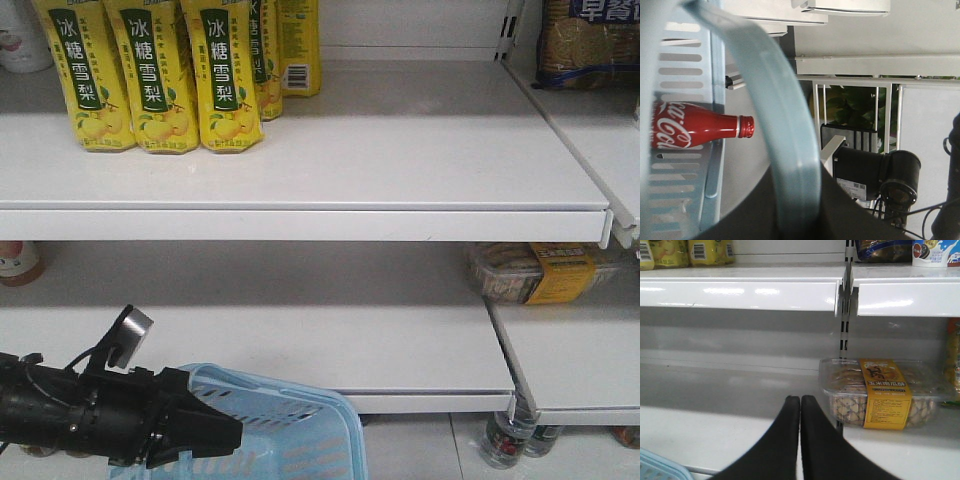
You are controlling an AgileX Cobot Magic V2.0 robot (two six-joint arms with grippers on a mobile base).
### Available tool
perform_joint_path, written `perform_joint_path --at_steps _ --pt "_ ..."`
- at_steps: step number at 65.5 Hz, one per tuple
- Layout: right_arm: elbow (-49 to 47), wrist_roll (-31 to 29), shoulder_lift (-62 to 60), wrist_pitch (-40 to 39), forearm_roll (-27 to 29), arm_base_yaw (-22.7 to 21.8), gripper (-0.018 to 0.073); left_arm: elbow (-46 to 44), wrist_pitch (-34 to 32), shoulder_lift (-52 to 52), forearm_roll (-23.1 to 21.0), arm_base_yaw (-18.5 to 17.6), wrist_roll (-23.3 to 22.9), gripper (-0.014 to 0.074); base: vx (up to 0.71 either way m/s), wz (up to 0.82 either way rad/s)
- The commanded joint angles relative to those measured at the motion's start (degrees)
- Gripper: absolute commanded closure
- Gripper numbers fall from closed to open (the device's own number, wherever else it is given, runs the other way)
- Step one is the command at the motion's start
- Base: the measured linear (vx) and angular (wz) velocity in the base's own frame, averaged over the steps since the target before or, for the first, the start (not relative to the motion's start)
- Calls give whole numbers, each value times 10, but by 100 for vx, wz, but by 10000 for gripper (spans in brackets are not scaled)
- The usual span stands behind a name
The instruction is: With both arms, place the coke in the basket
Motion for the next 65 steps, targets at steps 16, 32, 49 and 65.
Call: perform_joint_path --at_steps 16,32,49,65 --pt "-16 -2 6 -46 -2 -3 569 -13 20 -196 -32 -35 1 603 0 0" --pt "-16 -2 6 -46 -2 -3 569 -13 -44 -326 -28 -71 -2 603 0 0" --pt "-16 -2 6 -46 -2 -3 569 35 -179 -443 11 -81 -90 603 0 0" --pt "-16 -2 6 -45 -2 -3 569 94 -287 -570 205 -81 -221 603 0 0"
